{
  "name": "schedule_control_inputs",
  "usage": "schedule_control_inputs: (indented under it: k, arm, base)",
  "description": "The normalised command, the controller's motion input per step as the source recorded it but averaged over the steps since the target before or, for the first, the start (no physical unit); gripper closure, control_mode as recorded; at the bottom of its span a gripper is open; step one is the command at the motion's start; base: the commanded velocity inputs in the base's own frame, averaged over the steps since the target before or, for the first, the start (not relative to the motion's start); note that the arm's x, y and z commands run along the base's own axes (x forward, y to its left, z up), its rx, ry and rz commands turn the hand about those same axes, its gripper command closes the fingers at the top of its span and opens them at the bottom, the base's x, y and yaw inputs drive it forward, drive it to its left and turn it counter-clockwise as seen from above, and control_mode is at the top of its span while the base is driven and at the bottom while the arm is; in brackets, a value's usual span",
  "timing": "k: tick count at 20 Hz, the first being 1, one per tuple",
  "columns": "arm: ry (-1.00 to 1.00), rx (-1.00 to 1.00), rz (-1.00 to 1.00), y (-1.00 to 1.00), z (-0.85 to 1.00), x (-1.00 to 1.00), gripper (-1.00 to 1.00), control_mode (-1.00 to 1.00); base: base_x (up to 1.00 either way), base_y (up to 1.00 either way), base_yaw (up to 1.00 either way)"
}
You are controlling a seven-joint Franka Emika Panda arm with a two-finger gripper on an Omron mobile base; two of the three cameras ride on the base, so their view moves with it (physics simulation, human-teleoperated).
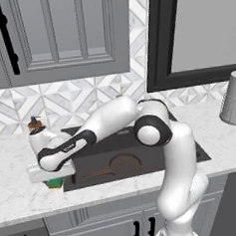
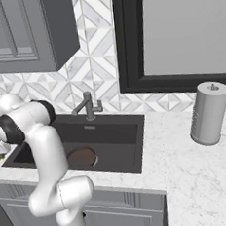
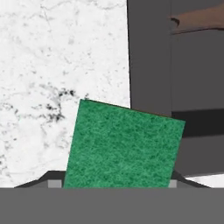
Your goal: Pick the pan and sponge and place them into the sink. Then turn on the water.
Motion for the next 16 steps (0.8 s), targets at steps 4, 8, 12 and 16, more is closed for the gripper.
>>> schedule_control_inputs:
  k: [4,8,12,16]
  arm:
    - [0.02,0.1,-0.12,-1.0,0.37,0.0,1.0,-1.0]
    - [0.1,0.12,-0.16,-1.0,0.22,0.08,1.0,-1.0]
    - [0.15,0.11,-0.15,-1.0,0.15,0.15,1.0,-1.0]
    - [0.14,0.05,-0.17,-0.86,0.01,0.32,1.0,-1.0]
  base:
    - [0.0,0.0,0.0]
    - [0.0,0.0,0.0]
    - [0.0,0.0,0.0]
    - [0.0,0.0,0.0]
